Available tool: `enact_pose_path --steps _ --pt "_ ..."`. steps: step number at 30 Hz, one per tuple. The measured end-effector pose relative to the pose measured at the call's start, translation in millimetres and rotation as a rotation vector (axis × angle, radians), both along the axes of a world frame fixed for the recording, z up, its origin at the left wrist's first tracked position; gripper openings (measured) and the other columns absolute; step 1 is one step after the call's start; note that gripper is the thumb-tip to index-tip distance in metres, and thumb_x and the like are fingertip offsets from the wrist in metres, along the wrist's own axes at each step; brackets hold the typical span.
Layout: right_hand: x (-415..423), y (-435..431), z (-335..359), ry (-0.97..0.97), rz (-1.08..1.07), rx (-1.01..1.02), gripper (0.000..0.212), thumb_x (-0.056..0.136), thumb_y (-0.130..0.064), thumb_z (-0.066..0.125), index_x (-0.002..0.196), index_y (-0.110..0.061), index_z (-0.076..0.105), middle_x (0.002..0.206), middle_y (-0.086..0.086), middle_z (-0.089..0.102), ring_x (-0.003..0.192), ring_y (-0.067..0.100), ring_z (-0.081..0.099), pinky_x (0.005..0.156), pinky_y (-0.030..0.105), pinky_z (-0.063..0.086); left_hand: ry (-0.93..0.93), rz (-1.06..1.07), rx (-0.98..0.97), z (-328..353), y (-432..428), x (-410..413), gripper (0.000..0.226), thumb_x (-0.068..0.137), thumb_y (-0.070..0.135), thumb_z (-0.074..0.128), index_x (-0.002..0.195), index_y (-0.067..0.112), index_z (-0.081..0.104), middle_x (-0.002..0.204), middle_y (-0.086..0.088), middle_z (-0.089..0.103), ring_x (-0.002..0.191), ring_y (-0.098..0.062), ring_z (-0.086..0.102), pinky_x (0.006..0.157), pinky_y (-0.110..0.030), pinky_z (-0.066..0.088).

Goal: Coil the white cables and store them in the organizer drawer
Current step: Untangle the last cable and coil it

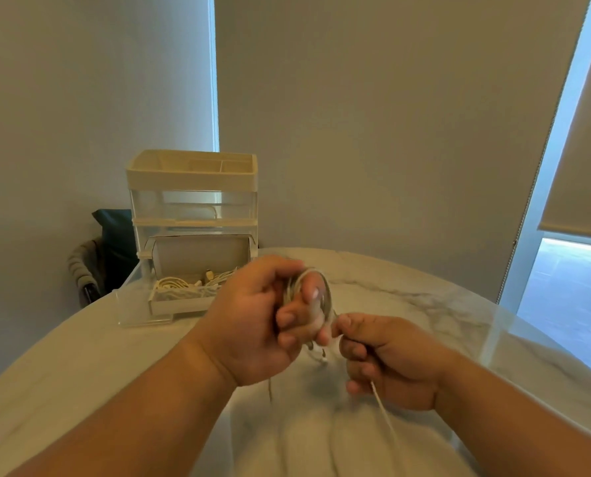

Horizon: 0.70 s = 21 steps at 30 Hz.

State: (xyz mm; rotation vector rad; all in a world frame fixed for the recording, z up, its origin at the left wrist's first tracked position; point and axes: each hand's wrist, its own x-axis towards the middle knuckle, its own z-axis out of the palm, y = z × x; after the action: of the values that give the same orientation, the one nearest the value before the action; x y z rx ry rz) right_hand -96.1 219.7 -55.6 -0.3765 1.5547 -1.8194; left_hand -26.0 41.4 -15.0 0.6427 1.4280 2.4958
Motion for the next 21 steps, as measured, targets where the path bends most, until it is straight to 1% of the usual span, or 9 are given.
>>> enact_pose_path --steps 2,5,7,9,11,13,15,18,21 --pt "0 -3 1 -0.1 -0.033 -0.038 0.01 0.099 -0.016 0.051 0.097 -0.01 0.059 0.063 0.003 0.043 0.041 0.01 0.038 0.046 0.026 0.049 -0.026 0.164 0.072 3 -1 -1 0.035 0.085 0.025 0.04 0.06 0.008 0.058 0.04 0.001 0.034 0.035 -0.014 0.033 0.059 -0.032 0.05" --pt "6 -6 -1 -0.089 -0.048 0.029 0.013 0.099 -0.003 0.048 0.096 -0.012 0.057 0.072 0.007 0.05 0.042 0.008 0.033 0.036 0.016 0.029 -0.068 0.356 0.223 5 -3 -5 0.026 0.082 0.022 0.042 0.07 0.006 0.059 0.048 -0.002 0.041 0.04 -0.017 0.039 0.07 -0.036 0.046" --pt "12 -11 -4 0.091 -0.088 0.174 0.016 0.099 0.0 0.049 0.095 -0.013 0.058 0.076 0.008 0.054 0.043 0.01 0.034 0.038 0.016 0.024 -0.096 0.386 0.27 4 -7 -8 0.025 0.086 0.019 0.042 0.08 0.003 0.061 0.055 -0.005 0.049 0.045 -0.018 0.047 0.075 -0.038 0.047" --pt "19 -16 -7 0.342 -0.099 0.329 0.012 0.097 -0.004 0.056 0.095 -0.014 0.061 0.077 0.008 0.054 0.044 0.011 0.039 0.041 0.021 0.03 -0.125 0.404 0.255 1 -8 -11 0.027 0.094 0.012 0.038 0.092 -0.001 0.062 0.061 -0.009 0.058 0.051 -0.02 0.055 0.081 -0.039 0.05" --pt "24 -19 -6 0.592 -0.059 0.467 0.012 0.094 -0.01 0.065 0.096 -0.021 0.067 0.075 0.005 0.055 0.049 0.008 0.045 0.05 0.023 0.039 -0.145 0.438 0.22 -1 -7 -13 0.027 0.099 0.006 0.036 0.101 -0.004 0.061 0.07 -0.014 0.067 0.059 -0.022 0.064 0.084 -0.038 0.052" --pt "27 -19 -3 0.744 -0.035 0.558 0.013 0.092 -0.018 0.069 0.1 -0.028 0.07 0.072 -0.002 0.058 0.055 0.004 0.049 0.059 0.019 0.043 -0.154 0.478 0.172 -2 -8 -15 0.025 0.102 0.002 0.037 0.107 -0.003 0.061 0.081 -0.015 0.073 0.068 -0.023 0.07 0.082 -0.034 0.053" --pt "31 -17 2 0.844 -0.043 0.611 0.011 0.091 -0.027 0.07 0.101 -0.031 0.071 0.062 -0.012 0.056 0.057 0.0 0.049 0.061 0.014 0.041 -0.167 0.522 0.131 -1 -12 -17 0.023 0.102 0.0 0.039 0.109 -0.002 0.061 0.089 -0.015 0.075 0.076 -0.023 0.073 0.082 -0.031 0.055" --pt "36 -15 9 0.933 -0.084 0.68 0.007 0.091 -0.034 0.068 0.092 -0.029 0.074 0.056 -0.017 0.054 0.054 -0.003 0.047 0.058 0.011 0.04 -0.15 0.609 -0.055 -4 -20 -19 0.024 0.101 -0.002 0.041 0.108 0.006 0.063 0.095 -0.009 0.077 0.088 -0.02 0.074 0.091 -0.033 0.054" --pt "39 -12 18 1.014 -0.135 0.702 0.013 0.093 -0.037 0.065 0.088 -0.029 0.074 0.067 -0.014 0.061 0.062 -0.006 0.053 0.062 0.009 0.043 0.017 0.676 -0.517 -11 -22 -20 0.026 0.102 0.003 0.044 0.109 0.018 0.064 0.101 0.002 0.077 0.099 -0.011 0.072 0.101 -0.036 0.049"
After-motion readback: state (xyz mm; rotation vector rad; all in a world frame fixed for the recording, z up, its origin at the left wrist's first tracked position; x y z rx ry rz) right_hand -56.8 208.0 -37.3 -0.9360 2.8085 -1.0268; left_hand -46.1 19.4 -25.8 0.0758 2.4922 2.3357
